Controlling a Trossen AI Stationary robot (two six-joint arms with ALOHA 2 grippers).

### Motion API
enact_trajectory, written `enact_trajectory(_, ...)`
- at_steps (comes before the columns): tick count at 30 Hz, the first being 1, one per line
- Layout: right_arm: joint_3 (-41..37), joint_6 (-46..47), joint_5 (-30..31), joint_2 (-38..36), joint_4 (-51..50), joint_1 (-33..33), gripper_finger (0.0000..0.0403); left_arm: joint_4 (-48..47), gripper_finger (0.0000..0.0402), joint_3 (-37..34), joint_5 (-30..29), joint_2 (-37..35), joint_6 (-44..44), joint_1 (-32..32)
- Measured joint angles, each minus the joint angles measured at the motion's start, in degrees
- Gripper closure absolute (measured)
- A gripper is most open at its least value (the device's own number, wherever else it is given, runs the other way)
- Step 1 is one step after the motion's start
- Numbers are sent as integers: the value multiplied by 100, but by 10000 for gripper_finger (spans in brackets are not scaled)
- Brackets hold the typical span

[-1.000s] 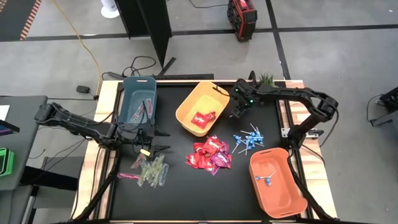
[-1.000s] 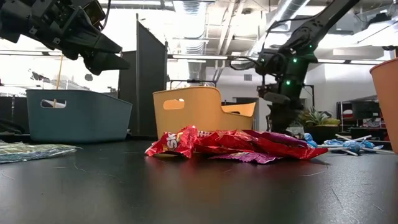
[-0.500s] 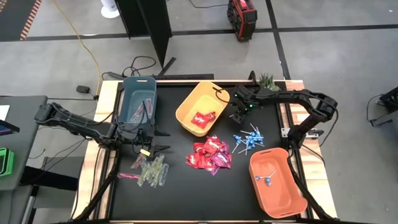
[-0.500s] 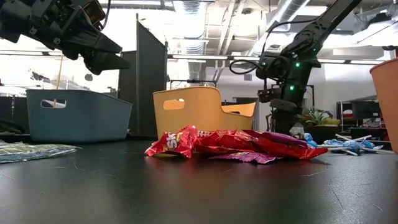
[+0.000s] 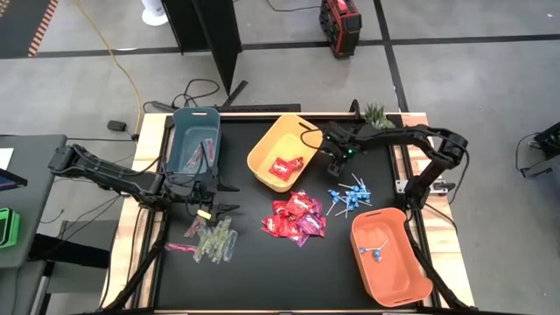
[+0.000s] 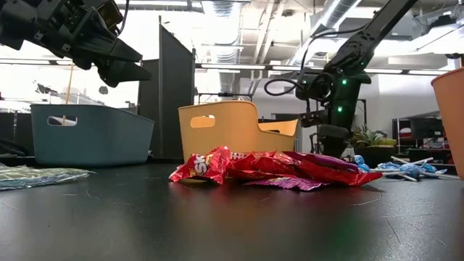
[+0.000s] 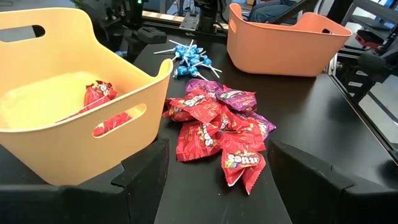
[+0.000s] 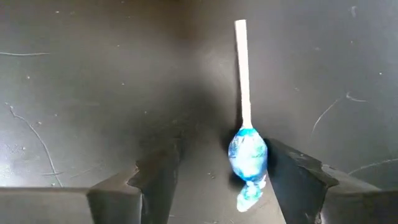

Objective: Sort candy
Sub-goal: Put the blue lollipop into the orange bin

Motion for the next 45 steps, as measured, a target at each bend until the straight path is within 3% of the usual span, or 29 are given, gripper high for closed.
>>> enact_trajectory(4,-6,99,20,-10,-25,108,188,1,134,0,0,1,0,1)
enact_trajectory(13,-11,456,-46,-6,-205,256,336,-1,134,0,-2,-1,0,-1)
enact_trajectory(17,-11,741,-66,-4,-288,372,370,1,134,0,-2,-1,0,0)
enact_trajectory(26,-52,1354,-336,-450,-688,929,371,2,134,0,-1,0,-12,-1)
enact_trajectory(37,-39,1983,-164,-1776,-1252,1769,371,3,134,0,-2,1,-22,1)
enact_trajectory(45,-39,2623,-117,-3042,-1659,2752,367,3,134,0,-2,1,-28,1)
